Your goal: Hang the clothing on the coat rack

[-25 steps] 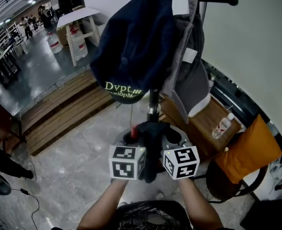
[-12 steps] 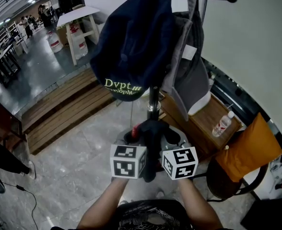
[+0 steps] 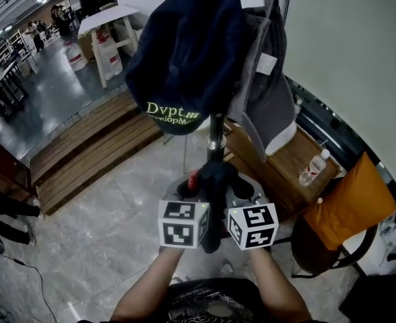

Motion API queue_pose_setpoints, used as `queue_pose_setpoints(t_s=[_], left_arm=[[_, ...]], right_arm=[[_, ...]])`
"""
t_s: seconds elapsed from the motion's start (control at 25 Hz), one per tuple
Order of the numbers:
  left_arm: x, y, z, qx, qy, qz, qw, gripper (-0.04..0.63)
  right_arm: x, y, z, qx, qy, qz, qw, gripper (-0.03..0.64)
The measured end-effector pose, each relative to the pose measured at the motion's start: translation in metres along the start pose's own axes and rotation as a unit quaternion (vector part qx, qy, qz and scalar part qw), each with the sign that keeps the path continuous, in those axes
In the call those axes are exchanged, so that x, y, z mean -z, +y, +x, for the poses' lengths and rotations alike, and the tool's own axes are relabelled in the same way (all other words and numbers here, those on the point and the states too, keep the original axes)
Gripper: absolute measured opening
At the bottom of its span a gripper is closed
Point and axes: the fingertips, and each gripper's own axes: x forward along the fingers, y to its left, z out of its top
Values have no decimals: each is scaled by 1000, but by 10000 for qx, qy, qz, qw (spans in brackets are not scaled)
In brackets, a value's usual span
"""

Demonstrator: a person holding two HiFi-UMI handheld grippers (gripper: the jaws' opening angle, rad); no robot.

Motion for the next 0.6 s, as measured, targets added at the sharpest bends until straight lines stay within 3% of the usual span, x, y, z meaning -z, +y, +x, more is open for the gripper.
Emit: queue_pose_setpoints(t_s=[0.6], left_arm=[[9, -11, -8, 132, -7, 103, 9999, 32]], right_arm=[[7, 7, -11, 205, 119, -77, 9997, 23]])
